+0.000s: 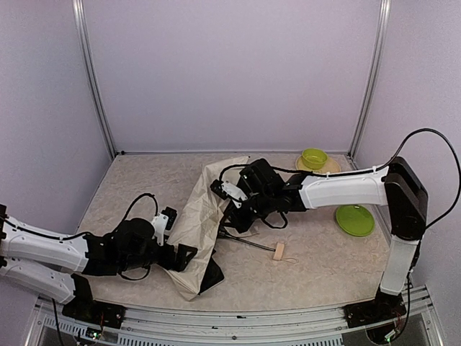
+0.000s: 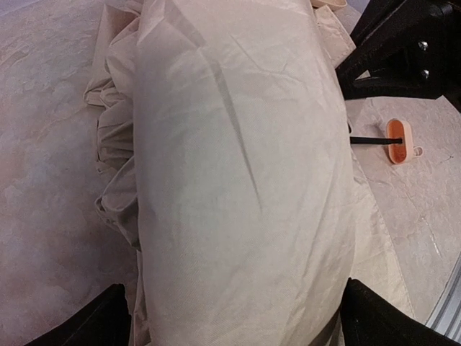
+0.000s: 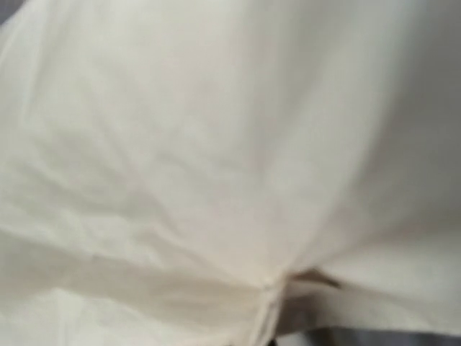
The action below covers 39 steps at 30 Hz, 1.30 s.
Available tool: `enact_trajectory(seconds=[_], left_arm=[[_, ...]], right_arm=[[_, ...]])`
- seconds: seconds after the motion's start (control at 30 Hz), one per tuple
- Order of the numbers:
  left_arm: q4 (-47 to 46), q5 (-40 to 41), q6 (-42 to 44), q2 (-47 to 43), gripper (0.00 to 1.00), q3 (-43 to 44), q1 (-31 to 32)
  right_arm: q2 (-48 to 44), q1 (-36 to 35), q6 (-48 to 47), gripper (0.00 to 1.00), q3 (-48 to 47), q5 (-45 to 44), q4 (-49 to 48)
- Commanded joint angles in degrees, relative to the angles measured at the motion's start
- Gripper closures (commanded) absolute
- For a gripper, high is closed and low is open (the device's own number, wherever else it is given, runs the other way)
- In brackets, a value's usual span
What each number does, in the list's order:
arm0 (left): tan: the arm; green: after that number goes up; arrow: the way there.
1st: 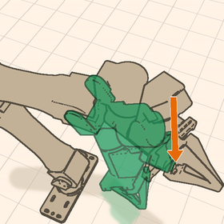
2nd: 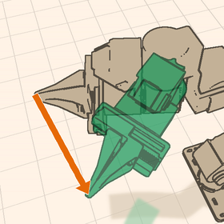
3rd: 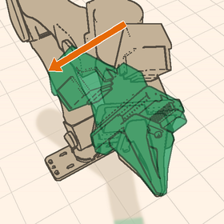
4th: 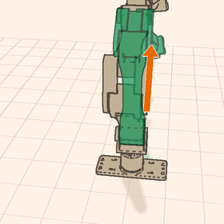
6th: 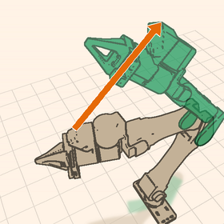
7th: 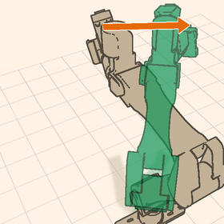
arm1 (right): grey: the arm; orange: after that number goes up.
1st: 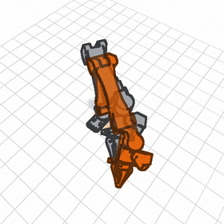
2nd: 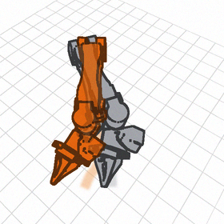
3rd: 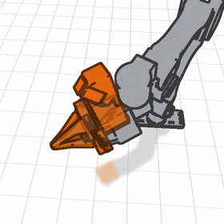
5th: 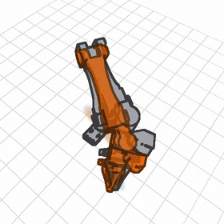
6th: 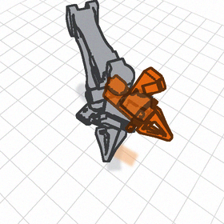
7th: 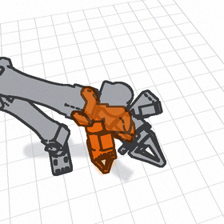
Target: Put away the umbrella
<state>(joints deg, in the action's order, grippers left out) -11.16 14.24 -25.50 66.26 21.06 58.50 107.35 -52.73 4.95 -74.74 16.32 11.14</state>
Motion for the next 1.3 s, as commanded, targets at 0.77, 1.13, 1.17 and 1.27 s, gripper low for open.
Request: enact_trajectory(seconds=[0.77,1.13,1.17,1.27], left_arm=[[-10.00,-2.54,0.75,9.06,0.04,-2.53,-3.04],[-11.73,-3.15,-0.12,11.53,0.04,-3.88,-4.28],[-11.82,-3.29,-0.27,11.50,0.04,-4.04,-4.83],[-11.87,-3.98,-0.55,11.63,0.04,-4.18,-6.15]], right_arm=[[-3.64,-12.22,5.07,0.87,-15.11,0.63,23.46],[-0.67,-13.80,10.88,0.71,-7.10,4.27,7.22],[-1.40,-13.85,10.88,0.71,-6.50,3.90,6.70],[-4.58,-13.79,11.36,0.70,-4.66,1.55,5.77]])
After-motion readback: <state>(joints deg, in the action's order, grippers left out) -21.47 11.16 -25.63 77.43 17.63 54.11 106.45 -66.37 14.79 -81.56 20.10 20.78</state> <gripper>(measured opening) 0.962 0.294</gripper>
